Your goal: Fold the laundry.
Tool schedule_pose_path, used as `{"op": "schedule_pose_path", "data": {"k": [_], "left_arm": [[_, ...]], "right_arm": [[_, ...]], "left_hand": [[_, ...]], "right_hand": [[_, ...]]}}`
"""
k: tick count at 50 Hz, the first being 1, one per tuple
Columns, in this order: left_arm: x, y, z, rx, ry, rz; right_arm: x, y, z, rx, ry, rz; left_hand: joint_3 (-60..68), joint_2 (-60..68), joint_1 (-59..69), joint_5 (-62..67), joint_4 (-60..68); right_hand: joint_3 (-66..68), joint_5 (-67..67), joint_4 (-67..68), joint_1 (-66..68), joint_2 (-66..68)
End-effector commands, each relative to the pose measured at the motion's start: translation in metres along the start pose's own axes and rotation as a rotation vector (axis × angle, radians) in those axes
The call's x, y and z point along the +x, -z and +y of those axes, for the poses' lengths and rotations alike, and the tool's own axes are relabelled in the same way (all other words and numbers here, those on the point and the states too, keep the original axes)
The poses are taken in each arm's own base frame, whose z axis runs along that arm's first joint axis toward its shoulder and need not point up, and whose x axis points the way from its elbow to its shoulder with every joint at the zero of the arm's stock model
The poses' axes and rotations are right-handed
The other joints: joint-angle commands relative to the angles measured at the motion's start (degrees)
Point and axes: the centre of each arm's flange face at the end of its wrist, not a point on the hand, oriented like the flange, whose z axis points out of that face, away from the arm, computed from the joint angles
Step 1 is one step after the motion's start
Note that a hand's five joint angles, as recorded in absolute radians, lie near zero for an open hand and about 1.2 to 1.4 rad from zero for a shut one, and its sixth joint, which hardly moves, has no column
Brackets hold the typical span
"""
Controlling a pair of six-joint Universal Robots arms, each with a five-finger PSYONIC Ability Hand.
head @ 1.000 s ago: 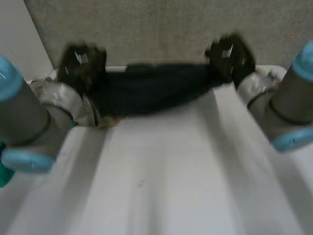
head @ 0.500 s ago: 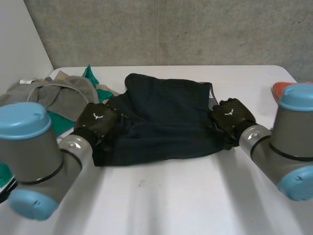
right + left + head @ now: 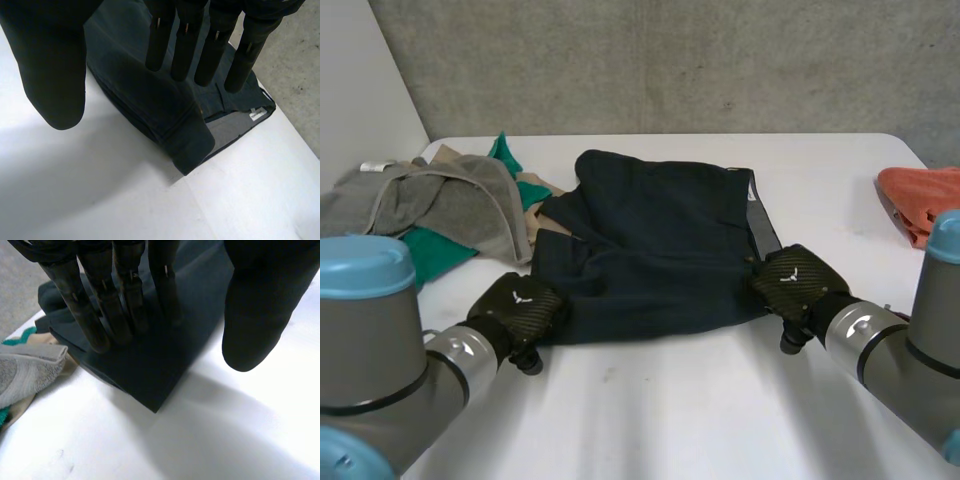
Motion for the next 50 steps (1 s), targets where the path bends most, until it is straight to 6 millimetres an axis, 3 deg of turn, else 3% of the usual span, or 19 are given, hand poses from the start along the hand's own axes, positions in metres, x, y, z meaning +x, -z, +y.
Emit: {"op": "schedule_pose_path", "data": {"k": [1, 7, 14, 17, 18, 19, 22, 25, 29, 33, 40, 41, 45, 50], "left_arm": [[-0.007, -0.025, 0.0, 0.021, -0.039, -0.039], [-0.006, -0.048, 0.007, 0.014, -0.072, -0.045], [-0.004, -0.06, 0.007, 0.046, -0.133, -0.062], [-0.002, -0.065, 0.006, 0.079, -0.169, -0.075], [-0.001, -0.069, 0.006, 0.094, -0.186, -0.084], [-0.001, -0.07, 0.006, 0.103, -0.195, -0.086], [0.0, -0.073, 0.005, 0.129, -0.229, -0.103], [-0.001, -0.072, 0.0, 0.15, -0.255, -0.121], [-0.008, -0.057, -0.017, 0.174, -0.253, -0.161], [-0.017, -0.029, -0.04, 0.199, -0.215, -0.189], [-0.03, 0.057, -0.093, 0.274, -0.146, -0.19], [-0.029, 0.079, -0.101, 0.274, -0.149, -0.171], [-0.023, 0.124, -0.104, 0.193, -0.156, -0.079], [-0.01, 0.14, -0.08, -0.072, -0.16, 0.075]], "right_arm": [[0.002, -0.024, 0.008, 0.059, 0.036, 0.057], [-0.001, -0.043, 0.016, 0.083, 0.082, 0.081], [-0.004, -0.057, 0.023, 0.062, 0.108, 0.095], [-0.002, -0.062, 0.024, 0.059, 0.109, 0.12], [-0.001, -0.064, 0.023, 0.062, 0.109, 0.133], [0.0, -0.064, 0.022, 0.066, 0.111, 0.14], [0.005, -0.065, 0.019, 0.068, 0.109, 0.168], [0.007, -0.064, 0.017, 0.066, 0.104, 0.18], [0.012, -0.053, 0.004, 0.071, 0.112, 0.194], [0.017, -0.035, -0.015, 0.072, 0.125, 0.189], [0.04, 0.019, -0.053, 0.027, 0.17, 0.169], [0.044, 0.033, -0.059, 0.002, 0.178, 0.155], [0.038, 0.068, -0.061, -0.107, 0.219, 0.025], [0.029, 0.09, -0.049, -0.234, 0.277, -0.159]], "left_hand": [[1.63, 1.79, 2.14, 2.16, 2.09], [3.14, 3.3, 3.64, 3.67, 3.6], [9.52, 9.68, 10.03, 10.05, 9.98], [17.75, 17.91, 18.26, 18.28, 18.22], [22.6, 22.76, 23.11, 23.13, 23.07], [26.98, 27.14, 27.49, 27.51, 27.44], [44.09, 44.25, 44.6, 44.62, 44.55], [44.17, 44.33, 44.67, 44.69, 44.63], [44.17, 44.33, 44.67, 44.69, 44.63], [44.17, 44.33, 44.67, 44.69, 44.63], [44.17, 44.33, 44.67, 44.69, 44.63], [44.17, 44.33, 44.67, 44.69, 44.63], [44.17, 44.33, 44.67, 44.69, 44.63], [44.17, 44.33, 44.67, 44.69, 44.63]], "right_hand": [[2.64, 2.51, 2.66, 2.99, 2.83], [6.32, 6.19, 6.34, 6.67, 6.51], [16.75, 16.62, 16.77, 17.09, 16.93], [31.2, 31.07, 31.22, 31.54, 31.38], [44.23, 44.1, 44.25, 44.57, 44.41], [48.05, 47.91, 48.06, 48.39, 48.23], [48.08, 47.95, 48.1, 48.43, 48.27], [48.08, 47.95, 48.1, 48.43, 48.27], [48.08, 47.95, 48.1, 48.43, 48.27], [48.08, 47.95, 48.1, 48.43, 48.27], [48.08, 47.95, 48.1, 48.43, 48.27], [48.08, 47.95, 48.1, 48.43, 48.27], [48.08, 47.95, 48.1, 48.43, 48.27], [48.08, 47.95, 48.1, 48.43, 48.27]]}}
